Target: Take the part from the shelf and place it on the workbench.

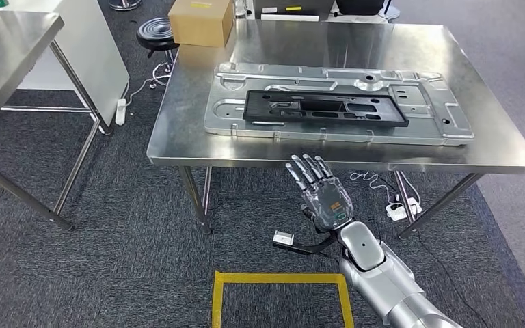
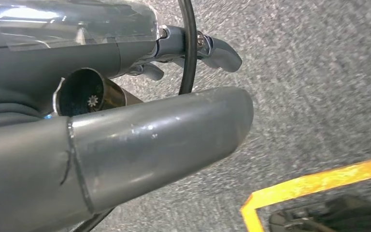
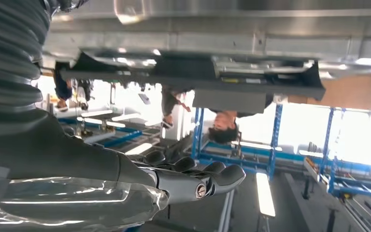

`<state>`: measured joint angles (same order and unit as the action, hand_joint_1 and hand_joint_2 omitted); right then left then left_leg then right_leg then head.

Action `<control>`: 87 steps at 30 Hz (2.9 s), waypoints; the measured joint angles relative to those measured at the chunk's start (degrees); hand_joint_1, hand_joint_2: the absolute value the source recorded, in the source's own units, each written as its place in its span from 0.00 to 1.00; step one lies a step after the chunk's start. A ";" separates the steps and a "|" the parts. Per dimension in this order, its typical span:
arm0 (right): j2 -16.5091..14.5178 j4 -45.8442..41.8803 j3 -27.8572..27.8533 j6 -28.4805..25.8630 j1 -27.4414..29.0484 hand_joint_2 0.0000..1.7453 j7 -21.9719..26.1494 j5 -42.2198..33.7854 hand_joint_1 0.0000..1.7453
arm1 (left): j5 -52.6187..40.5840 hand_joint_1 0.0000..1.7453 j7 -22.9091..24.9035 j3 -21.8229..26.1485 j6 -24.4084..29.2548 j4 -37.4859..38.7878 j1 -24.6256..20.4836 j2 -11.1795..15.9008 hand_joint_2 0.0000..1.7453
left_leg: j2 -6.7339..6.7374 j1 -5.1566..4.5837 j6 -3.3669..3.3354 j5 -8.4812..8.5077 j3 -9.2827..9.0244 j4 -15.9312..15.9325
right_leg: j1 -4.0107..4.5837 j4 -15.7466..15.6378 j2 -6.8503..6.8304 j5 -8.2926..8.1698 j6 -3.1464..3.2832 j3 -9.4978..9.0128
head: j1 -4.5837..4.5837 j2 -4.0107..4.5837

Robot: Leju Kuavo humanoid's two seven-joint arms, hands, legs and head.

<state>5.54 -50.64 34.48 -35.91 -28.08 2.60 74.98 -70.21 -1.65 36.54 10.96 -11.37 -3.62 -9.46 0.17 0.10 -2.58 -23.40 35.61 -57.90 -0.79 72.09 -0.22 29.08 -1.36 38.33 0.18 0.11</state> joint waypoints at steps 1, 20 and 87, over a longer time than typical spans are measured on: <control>-0.03 0.00 -0.01 -0.02 0.10 1.00 0.01 -0.26 0.00 | -0.03 0.00 0.03 0.00 -0.01 0.00 -0.03 -0.02 0.00 | -0.01 -0.05 0.16 0.47 0.71 -0.21 | 0.16 -3.71 0.07 -0.58 0.41 -3.11 | -0.01 0.00; -0.94 0.32 -0.19 0.13 1.25 1.00 0.22 -1.39 0.00 | -0.06 0.00 0.09 0.02 -0.02 0.00 -0.47 -0.02 0.00 | -0.32 0.32 2.68 -7.17 -8.41 0.40 | 0.26 -13.15 -0.74 -8.60 0.98 0.59 | -0.10 0.00; -11.41 39.53 -48.08 22.12 25.28 0.00 -14.71 -52.64 0.00 | 0.62 0.00 1.47 3.50 1.13 0.09 0.37 -0.66 0.00 | -0.76 0.62 0.45 -4.67 -5.76 0.87 | -0.01 -7.22 1.89 1.25 -0.72 -1.54 | 0.04 0.00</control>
<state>-5.87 -11.11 -13.59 -13.79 -2.80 -12.11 22.34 -69.59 -0.18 40.04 12.09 -11.28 -3.25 -10.11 -0.59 0.71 -2.13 -28.07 29.85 -57.03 -0.80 64.87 1.67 30.33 -2.08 36.79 0.22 0.11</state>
